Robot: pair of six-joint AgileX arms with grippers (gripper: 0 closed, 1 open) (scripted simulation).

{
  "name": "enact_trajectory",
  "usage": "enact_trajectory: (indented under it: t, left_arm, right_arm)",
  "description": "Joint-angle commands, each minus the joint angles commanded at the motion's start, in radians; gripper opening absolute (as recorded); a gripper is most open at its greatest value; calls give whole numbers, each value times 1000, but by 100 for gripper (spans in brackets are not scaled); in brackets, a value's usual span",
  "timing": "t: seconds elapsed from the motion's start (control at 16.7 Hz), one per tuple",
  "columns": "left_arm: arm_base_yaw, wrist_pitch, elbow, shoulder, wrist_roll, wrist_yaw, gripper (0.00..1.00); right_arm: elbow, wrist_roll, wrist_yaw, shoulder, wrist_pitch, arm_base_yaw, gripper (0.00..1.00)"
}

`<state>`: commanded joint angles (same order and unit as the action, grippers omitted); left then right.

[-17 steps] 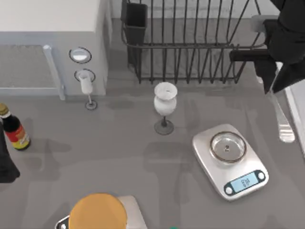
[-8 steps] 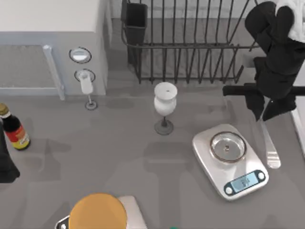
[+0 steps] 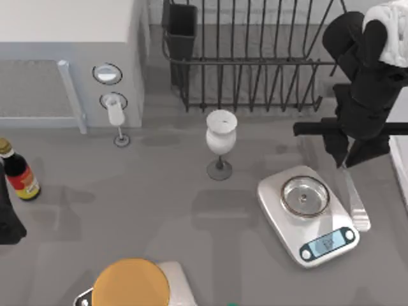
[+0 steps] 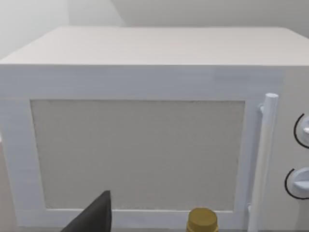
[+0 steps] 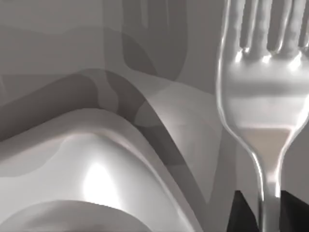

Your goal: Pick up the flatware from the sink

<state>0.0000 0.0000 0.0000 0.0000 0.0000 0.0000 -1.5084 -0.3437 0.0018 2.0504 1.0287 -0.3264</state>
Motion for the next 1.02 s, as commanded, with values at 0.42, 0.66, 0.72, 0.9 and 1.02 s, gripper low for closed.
enact_trajectory:
  t: [0.42,0.66,0.72,0.9,1.02]
  left_arm:
    - [0,0,0,0,0,0,100]
    - [0,0,0,0,0,0,100]
    - [0,0,0,0,0,0,100]
    - [0,0,0,0,0,0,100]
    - [0,0,0,0,0,0,100]
  right_arm:
    - [0,0,0,0,0,0,68]
    - [0,0,0,0,0,0,98]
    - [0,0,0,0,0,0,100]
    - [0,0,0,0,0,0,100]
    - [0,0,0,0,0,0,100]
